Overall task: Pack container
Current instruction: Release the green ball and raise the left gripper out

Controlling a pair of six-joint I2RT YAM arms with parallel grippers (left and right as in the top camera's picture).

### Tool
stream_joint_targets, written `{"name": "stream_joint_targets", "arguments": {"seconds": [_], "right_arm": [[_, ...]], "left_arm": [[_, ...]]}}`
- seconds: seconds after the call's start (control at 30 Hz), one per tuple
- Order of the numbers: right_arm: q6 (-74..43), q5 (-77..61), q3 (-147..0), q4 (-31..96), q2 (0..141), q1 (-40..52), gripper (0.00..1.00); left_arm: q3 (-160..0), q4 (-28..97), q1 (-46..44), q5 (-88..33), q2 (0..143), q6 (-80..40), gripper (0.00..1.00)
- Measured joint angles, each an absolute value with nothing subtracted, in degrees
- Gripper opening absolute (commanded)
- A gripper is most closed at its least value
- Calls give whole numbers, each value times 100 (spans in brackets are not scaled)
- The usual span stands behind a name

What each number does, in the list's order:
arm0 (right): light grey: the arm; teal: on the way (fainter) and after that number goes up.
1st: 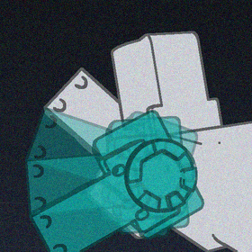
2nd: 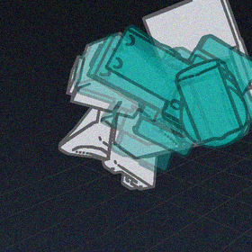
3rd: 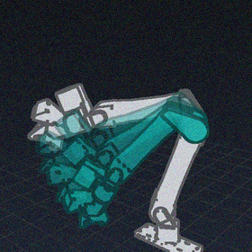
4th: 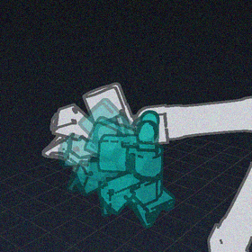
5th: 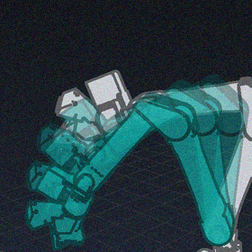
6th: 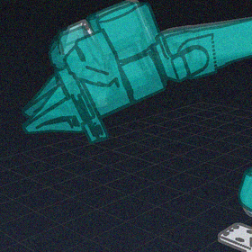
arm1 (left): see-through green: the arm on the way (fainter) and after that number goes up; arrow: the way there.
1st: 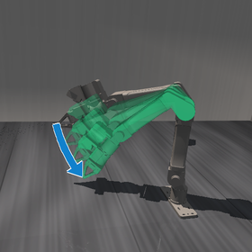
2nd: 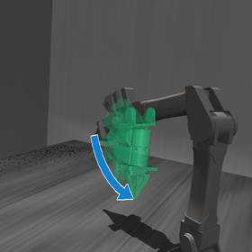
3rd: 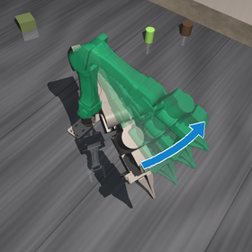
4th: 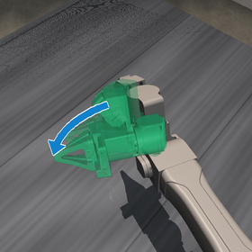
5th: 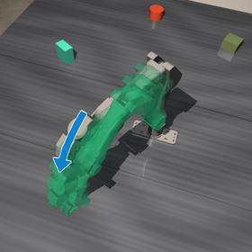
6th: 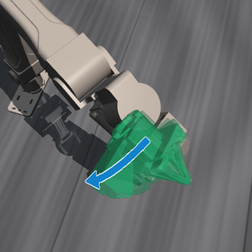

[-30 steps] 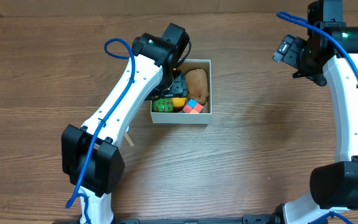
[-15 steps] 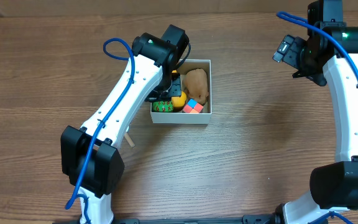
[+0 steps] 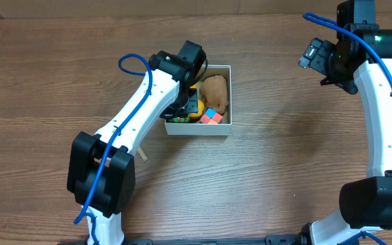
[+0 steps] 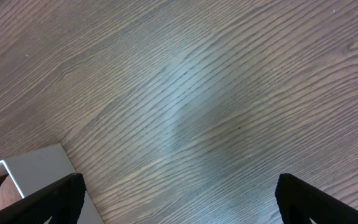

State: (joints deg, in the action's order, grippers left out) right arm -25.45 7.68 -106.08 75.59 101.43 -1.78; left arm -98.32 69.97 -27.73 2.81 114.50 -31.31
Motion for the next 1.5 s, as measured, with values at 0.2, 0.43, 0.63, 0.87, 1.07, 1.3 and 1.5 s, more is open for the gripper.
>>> {"name": "stream_joint_targets", "arguments": {"seconds": [0.2, 0.43, 0.63, 0.87, 1.07, 1.3, 1.5], "right_arm": [[-2545, 768, -10608, 7561, 10143, -178, 100], [-2543, 766, -10608, 7557, 10143, -178, 100], [-2547, 768, -10608, 7561, 10143, -178, 100], [-2545, 764, -10608, 7559, 10143, -178, 100], [-2543, 766, -10608, 7557, 10143, -178, 100], [-2547, 766, -10608, 7559, 10143, -178, 100], [-2545, 766, -10608, 7561, 10143, -178, 100]], "left_arm": [[-9723, 6689, -2773, 285, 11448, -3129, 5], [-9373, 6388, -2773, 307, 11410, -3131, 4], [-9332, 6431, -2766, 322, 11406, -3131, 4], [-10562, 7212, -2766, 325, 11406, -3111, 6], [-12075, 8401, -2679, 370, 11389, -3133, 10], [-12418, 9620, -2287, 370, 11347, -3242, 18], [-12418, 9668, -2176, 316, 11345, -3238, 18]]}}
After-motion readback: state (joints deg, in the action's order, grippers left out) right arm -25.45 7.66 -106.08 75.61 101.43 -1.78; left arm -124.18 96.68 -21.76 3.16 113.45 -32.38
